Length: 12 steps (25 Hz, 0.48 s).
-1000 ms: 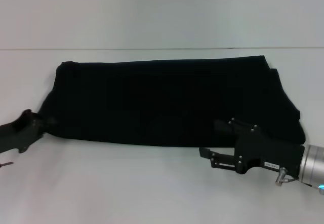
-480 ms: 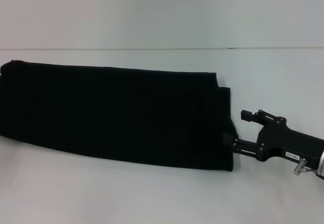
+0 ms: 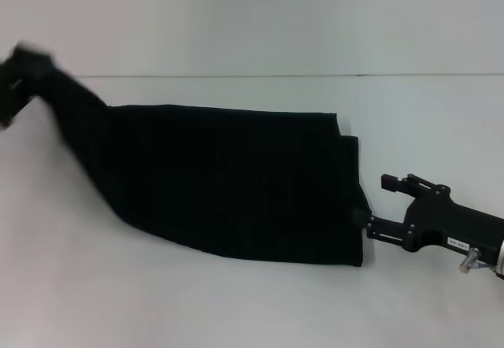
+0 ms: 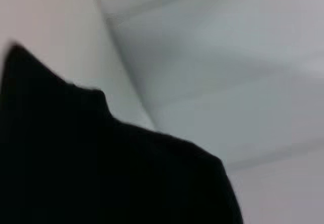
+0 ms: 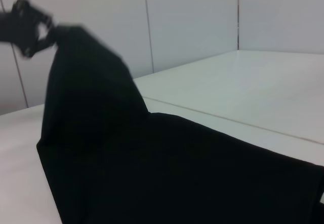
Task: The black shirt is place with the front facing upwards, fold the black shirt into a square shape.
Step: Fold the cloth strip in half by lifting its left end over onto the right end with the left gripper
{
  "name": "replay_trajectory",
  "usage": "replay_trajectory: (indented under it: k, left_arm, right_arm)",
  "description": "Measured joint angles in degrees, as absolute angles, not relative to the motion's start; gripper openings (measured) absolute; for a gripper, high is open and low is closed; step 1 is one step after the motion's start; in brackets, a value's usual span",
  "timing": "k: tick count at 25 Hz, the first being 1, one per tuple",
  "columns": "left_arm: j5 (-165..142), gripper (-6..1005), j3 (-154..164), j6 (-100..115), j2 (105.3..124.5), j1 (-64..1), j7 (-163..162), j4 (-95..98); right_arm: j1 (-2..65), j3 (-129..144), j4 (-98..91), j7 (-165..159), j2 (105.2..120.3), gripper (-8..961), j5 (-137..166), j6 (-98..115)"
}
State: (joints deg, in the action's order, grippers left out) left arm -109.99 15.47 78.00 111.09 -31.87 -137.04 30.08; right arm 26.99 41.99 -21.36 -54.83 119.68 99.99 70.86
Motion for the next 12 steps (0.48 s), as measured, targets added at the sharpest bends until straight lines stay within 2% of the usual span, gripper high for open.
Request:
replay_trajectory:
  k: [3, 6, 8, 9, 11, 12]
  left_arm:
    - [-109.89, 53, 18.62, 78.81, 113.31, -37.5, -136.4, 30.03]
    - [-110.03, 53, 24.13, 77.99, 117.23, -42.96, -135.07, 29.79]
    - [-110.25, 53, 27.81, 77.25, 119.78, -45.01, -134.33, 29.63]
    - [-110.29, 53, 30.61, 76.73, 121.69, -45.74, -133.86, 29.58]
    - [-109.81, 53, 35.23, 75.73, 123.76, -46.17, -132.57, 28.35]
    - [-108.54, 53, 37.58, 74.84, 124.15, -46.5, -130.93, 26.02]
  right_arm:
    - [26.18, 41.55, -21.36, -54.97, 119.62, 878, 99.9, 70.92]
    - [25.06, 40.81, -21.36, -54.99, 119.62, 878, 99.87, 71.17]
    - [24.39, 40.56, -21.37, -55.0, 119.61, 878, 99.86, 71.22]
    - [24.03, 40.54, -21.36, -55.04, 119.62, 878, 99.85, 71.22]
    - [23.57, 40.54, -21.27, -55.33, 119.64, 878, 99.85, 71.22]
    - [23.46, 40.54, -21.2, -55.46, 119.67, 878, 99.85, 71.22]
